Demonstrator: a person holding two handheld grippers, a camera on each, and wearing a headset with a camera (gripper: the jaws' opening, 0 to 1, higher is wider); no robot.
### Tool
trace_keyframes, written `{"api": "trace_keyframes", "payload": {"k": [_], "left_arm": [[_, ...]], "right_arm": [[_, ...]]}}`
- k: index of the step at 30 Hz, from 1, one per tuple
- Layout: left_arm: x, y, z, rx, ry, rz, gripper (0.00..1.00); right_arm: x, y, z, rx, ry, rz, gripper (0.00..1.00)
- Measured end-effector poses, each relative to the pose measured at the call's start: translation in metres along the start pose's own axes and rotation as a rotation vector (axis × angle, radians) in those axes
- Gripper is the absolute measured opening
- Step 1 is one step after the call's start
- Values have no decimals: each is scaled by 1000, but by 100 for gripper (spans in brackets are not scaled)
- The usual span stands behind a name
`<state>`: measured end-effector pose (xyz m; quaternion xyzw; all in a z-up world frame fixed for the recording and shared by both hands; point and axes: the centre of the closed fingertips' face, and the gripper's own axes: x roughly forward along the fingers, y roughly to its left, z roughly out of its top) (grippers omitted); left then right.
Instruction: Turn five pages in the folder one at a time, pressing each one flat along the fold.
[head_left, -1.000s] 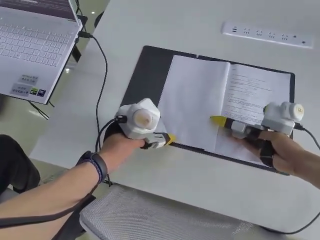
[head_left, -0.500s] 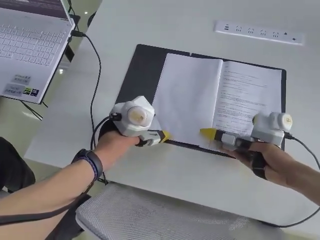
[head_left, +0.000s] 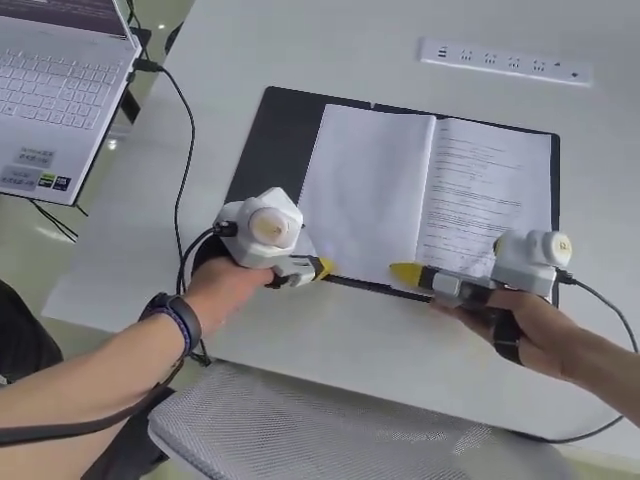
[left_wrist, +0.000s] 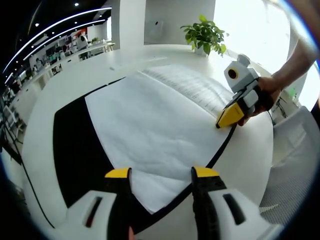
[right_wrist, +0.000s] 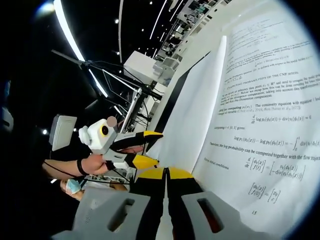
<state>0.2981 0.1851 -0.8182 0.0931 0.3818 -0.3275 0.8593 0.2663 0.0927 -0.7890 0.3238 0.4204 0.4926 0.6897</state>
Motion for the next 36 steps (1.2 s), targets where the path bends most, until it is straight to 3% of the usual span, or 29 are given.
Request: {"api": "trace_keyframes", "payload": {"k": [15,19,22,30,32,36], "left_arm": [[-3,-3,2,-10,14,-13,49],[-7,-4,4,-37,11,-17,49],[-12,-6,8,-34,11,-19,51],[-28,-6,26,-20,-22,-17,55],[-31,-5,31,-21,-35,-15,56],[-40,-7,42,6,-56,-18,58]], "right_arm": [[-1,0,-2,7,8,-39,0],[-6,1,-2,-4,12,-58,0],[-14,3,4,-17,-9,-70,6],[-38,9,28,-123,-60,-131,16],[-46,15,34,-174,-61,-132,18],[-67,17,44,-279,-50,-184,24]]}}
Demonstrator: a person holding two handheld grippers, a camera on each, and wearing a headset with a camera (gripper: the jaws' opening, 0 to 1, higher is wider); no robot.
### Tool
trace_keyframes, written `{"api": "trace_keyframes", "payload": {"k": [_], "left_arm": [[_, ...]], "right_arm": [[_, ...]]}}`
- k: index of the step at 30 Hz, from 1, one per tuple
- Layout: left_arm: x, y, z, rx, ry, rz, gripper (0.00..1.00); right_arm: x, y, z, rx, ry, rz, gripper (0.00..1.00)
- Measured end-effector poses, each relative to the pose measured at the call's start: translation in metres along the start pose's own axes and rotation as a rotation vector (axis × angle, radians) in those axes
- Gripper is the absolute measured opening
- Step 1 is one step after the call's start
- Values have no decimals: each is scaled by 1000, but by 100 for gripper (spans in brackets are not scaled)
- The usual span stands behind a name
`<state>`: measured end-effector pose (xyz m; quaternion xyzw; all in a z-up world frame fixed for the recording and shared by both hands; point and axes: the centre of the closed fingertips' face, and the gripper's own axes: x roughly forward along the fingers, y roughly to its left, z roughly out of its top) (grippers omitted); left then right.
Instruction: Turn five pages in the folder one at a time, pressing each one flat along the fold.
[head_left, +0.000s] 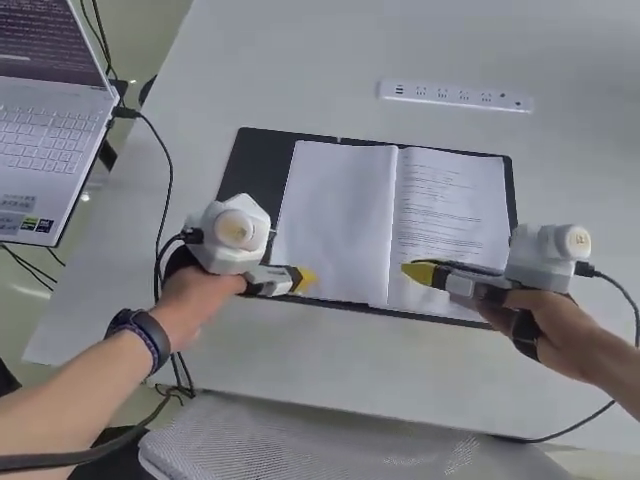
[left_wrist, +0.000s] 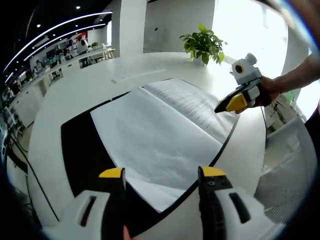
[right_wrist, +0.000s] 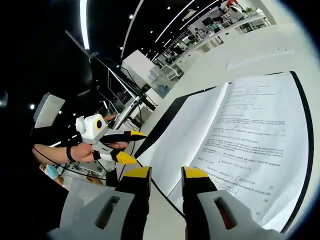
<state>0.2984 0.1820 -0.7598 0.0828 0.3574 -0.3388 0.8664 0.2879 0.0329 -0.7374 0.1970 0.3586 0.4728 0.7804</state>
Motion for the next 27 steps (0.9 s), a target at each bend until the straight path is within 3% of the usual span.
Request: {"api": "trace_keyframes", "payload": {"k": [4,12,15,19,27], "left_arm": [[-8,-1,10,4,-21,-3,59],[-22,-5,24,24,-53,-9,61],[-28,-6,30,27,-67,-6,62],[-38,-7,34,26,-82,-1,63],[-63,-1,31,9,-104,31,66]], "right_arm": [[-24,-7,13,-89,-13,-68,31],[-72,-15,31,-195,-41,-191,43],[-91,-20,30,-229,-39,-248,48],[-110,-20,27,-247,-44,-279,51],[-144,-19,23,-257,-71,-351,59]]}}
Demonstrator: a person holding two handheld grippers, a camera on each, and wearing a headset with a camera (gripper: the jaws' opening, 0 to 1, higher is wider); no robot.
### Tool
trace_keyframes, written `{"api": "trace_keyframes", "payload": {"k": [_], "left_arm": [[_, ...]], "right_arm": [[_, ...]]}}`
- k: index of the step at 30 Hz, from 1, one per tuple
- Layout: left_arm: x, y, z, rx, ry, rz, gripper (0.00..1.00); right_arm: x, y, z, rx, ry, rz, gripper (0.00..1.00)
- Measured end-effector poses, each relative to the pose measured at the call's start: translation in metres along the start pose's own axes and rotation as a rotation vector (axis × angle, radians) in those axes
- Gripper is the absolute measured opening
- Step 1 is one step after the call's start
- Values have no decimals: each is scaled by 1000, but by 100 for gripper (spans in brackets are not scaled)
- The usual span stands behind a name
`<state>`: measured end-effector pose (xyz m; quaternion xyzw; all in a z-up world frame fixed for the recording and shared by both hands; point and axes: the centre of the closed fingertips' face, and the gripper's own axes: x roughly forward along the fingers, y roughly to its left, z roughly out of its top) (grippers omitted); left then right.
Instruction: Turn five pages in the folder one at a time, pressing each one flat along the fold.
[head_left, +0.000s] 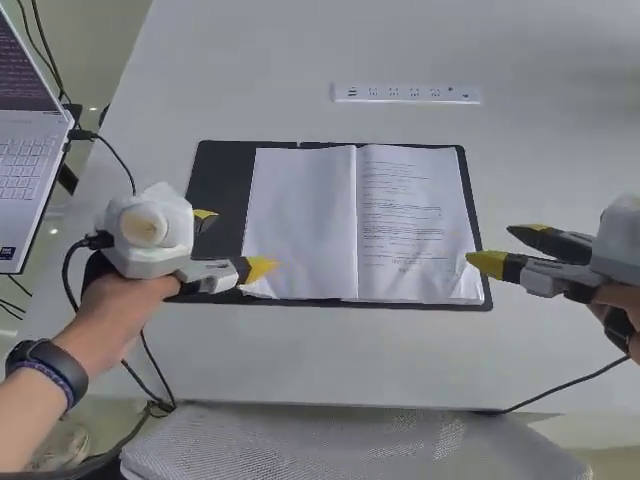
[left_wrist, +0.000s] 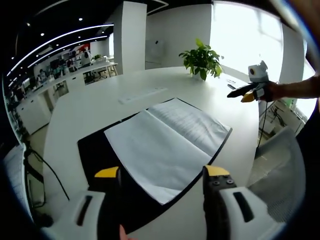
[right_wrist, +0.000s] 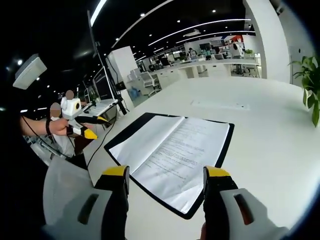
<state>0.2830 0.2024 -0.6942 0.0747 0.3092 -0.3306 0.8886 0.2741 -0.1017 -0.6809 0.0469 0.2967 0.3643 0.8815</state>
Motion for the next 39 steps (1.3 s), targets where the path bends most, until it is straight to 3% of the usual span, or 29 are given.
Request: {"api": "trace_keyframes", "payload": {"k": [5,12,20,28,39], "left_arm": [[-15,3,-2,-6,-3,20,67],[-25,2,-1,-36,-25,34,69],[-24,-1,1,-27,-24,32,69],[-12,-5,16,-4,-33,14,69],[15,-26,40,32,-47,-52,69]], "right_arm": [[-18,-1,-1,12,-29,-39,61],[-34,1,-10,12,-29,-74,64],[-37,2,-13,11,-25,-79,64],[-37,2,-13,10,-24,-82,64],[-44,2,-19,7,-15,-97,65]]}}
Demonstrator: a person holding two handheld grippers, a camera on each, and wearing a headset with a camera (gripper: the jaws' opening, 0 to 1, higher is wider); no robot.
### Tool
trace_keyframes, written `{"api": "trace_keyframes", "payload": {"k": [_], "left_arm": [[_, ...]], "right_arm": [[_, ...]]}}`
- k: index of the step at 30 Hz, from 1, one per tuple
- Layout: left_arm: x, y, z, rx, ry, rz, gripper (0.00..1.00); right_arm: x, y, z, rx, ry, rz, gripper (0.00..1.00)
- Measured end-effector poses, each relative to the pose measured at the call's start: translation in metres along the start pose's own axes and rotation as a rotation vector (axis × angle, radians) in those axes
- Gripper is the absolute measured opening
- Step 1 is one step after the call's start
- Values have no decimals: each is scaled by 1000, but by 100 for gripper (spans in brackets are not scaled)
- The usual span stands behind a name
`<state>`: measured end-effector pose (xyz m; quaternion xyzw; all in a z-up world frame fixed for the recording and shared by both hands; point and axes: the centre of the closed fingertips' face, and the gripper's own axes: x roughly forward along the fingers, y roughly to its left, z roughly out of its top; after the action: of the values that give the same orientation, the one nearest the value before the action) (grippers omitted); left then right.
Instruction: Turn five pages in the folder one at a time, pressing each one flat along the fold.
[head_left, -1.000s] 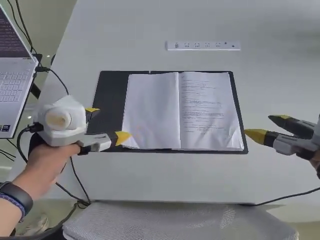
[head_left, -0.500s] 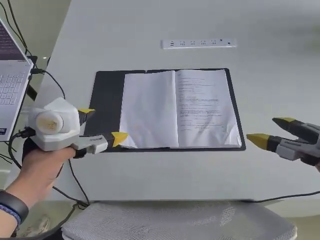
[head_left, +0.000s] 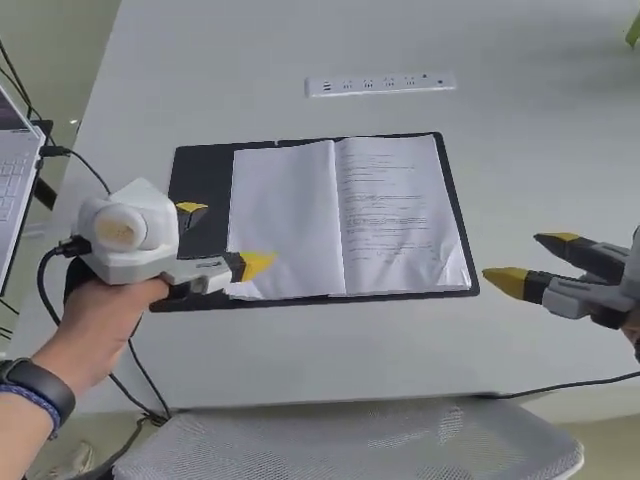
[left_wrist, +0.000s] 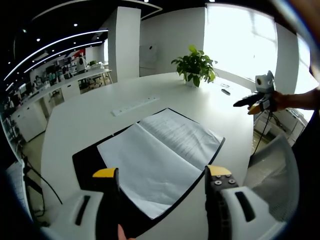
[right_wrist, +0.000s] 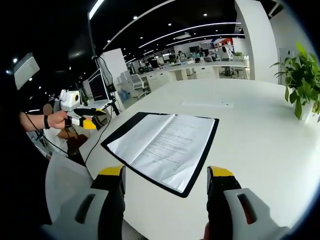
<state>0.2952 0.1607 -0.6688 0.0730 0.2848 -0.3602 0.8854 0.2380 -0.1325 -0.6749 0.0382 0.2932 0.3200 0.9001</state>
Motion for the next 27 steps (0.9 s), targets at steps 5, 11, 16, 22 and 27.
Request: {"api": "trace_keyframes", "payload": {"k": [5,11,16,22,27], "left_arm": [[24,-19,17,31,-10,-52,68],[55,-44,34,67,-14,-121,68],[85,-68,40,106,4,-177,68],[114,-92,42,123,20,-227,67],[140,-114,38,128,38,-262,67]], "right_arm": [[-4,0,0,-14,2,-14,66],[-9,0,2,-23,-2,-27,66],[-12,-2,0,-25,1,-38,66],[-13,-4,-3,-29,8,-45,67],[-14,-5,-5,-33,16,-45,67]]}}
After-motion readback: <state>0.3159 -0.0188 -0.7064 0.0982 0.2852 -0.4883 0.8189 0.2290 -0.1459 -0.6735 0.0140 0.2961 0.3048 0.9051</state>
